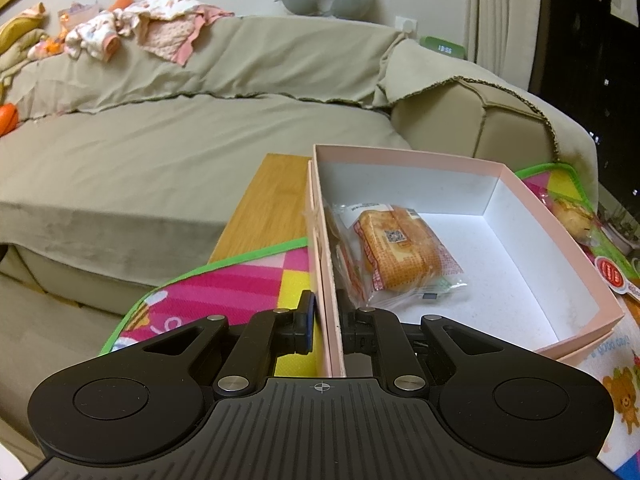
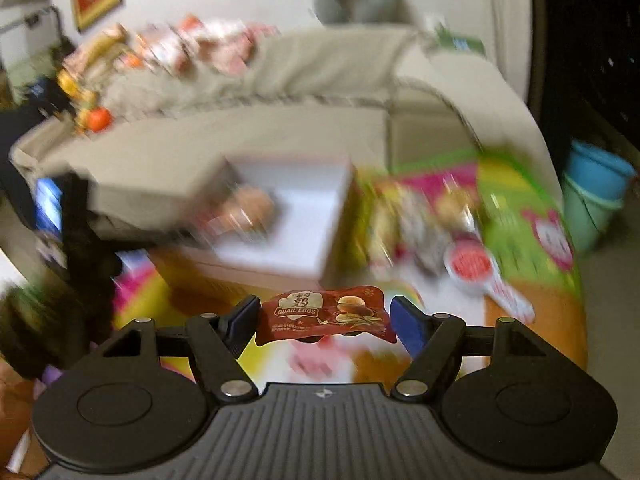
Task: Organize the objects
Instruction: 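Place the red quail egg pouch in the pink box beside the bread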
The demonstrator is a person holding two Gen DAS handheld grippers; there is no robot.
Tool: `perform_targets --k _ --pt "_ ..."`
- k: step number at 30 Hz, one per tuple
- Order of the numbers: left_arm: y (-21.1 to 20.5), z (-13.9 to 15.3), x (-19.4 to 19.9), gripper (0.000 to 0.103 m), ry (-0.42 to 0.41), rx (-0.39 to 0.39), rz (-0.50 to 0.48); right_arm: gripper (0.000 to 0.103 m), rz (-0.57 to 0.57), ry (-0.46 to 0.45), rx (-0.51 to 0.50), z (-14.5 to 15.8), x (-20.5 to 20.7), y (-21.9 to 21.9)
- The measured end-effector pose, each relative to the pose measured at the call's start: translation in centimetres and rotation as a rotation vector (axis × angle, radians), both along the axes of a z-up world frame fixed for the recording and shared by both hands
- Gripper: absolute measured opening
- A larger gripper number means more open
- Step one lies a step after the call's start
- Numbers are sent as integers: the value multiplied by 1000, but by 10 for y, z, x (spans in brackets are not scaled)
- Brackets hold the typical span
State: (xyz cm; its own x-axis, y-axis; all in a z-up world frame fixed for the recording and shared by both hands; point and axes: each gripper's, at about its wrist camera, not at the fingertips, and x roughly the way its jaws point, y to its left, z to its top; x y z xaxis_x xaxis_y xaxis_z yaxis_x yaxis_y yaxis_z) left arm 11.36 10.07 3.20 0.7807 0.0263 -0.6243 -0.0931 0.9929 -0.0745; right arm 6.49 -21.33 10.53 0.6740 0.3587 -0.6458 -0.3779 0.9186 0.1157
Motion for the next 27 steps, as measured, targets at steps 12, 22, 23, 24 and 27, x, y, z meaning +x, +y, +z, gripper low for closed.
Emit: perform_targets --k 12,22,23,24,27 --pt "1 -1 1 13 0 -12 -3 73 72 -219 154 77 46 57" --pt "1 -1 1 13 2 -10 -7 88 -84 -95 140 33 86 36" --pt "0 -1 1 13 3 -11 -6 89 -104 -84 128 27 84 28" --pt "0 -1 2 13 3 -11 -6 89 -129 -68 117 20 83 17" --pt "1 -1 1 13 4 -7 -5 94 -198 -21 91 -1 79 -11"
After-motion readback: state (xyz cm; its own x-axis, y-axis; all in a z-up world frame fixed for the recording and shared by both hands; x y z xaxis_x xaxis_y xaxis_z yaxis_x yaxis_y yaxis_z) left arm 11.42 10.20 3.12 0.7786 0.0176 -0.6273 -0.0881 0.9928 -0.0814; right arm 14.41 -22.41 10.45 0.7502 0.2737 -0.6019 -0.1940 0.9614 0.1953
